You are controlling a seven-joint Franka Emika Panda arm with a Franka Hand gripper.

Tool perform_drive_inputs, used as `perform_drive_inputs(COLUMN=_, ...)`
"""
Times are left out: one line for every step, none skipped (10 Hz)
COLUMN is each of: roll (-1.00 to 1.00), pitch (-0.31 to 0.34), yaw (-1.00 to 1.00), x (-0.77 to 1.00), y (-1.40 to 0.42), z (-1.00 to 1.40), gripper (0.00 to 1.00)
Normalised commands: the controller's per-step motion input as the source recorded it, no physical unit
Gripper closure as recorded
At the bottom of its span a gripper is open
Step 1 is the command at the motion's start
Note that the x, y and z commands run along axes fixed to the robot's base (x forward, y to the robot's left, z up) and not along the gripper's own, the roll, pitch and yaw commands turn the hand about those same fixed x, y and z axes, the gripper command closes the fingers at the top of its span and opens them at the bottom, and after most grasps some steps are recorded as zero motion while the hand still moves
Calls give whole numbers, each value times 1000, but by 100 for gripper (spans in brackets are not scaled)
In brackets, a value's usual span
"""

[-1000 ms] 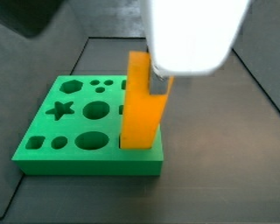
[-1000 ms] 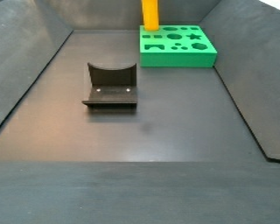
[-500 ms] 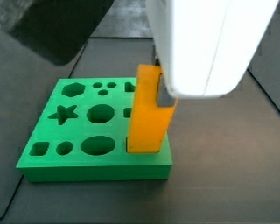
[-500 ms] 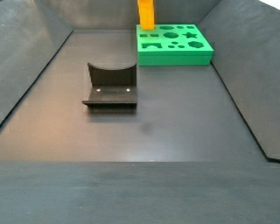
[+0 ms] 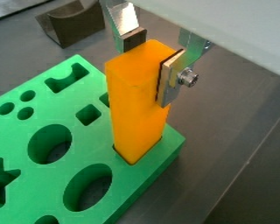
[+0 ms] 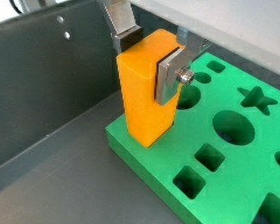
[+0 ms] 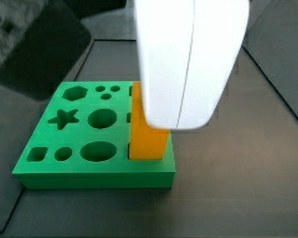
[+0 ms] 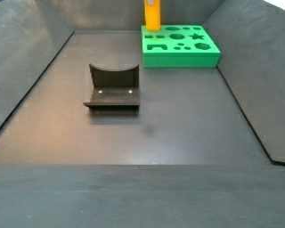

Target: Insert the rectangle object.

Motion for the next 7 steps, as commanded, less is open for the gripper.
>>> perform_drive_inputs(roll=61, pitch=154, yaw=-351, x=329, y=-209, z=-674, gripper=100)
perform_drive_inputs(roll=31, pitch=160, yaw=-354, x=400, y=-234, z=-646, gripper=100)
perform_drive_inputs(roll=0, pitch=97, yaw=-251, x=326, y=-131, z=-474, gripper=100)
perform_drive_inputs(roll=30, pitch=104, yaw=-140, x=377, y=-86, z=-417, gripper=100)
perform_drive_inputs(roll=0, pitch=76, yaw=-149, x=289, y=-57, z=-323, gripper=100)
perform_drive_inputs(roll=-64, pitch=3, yaw=-97, x=123, y=-26, z=-163, gripper=100)
perform_drive_inputs(roll=47, pitch=0, yaw=0, x=0, y=-180, z=-34, gripper=100)
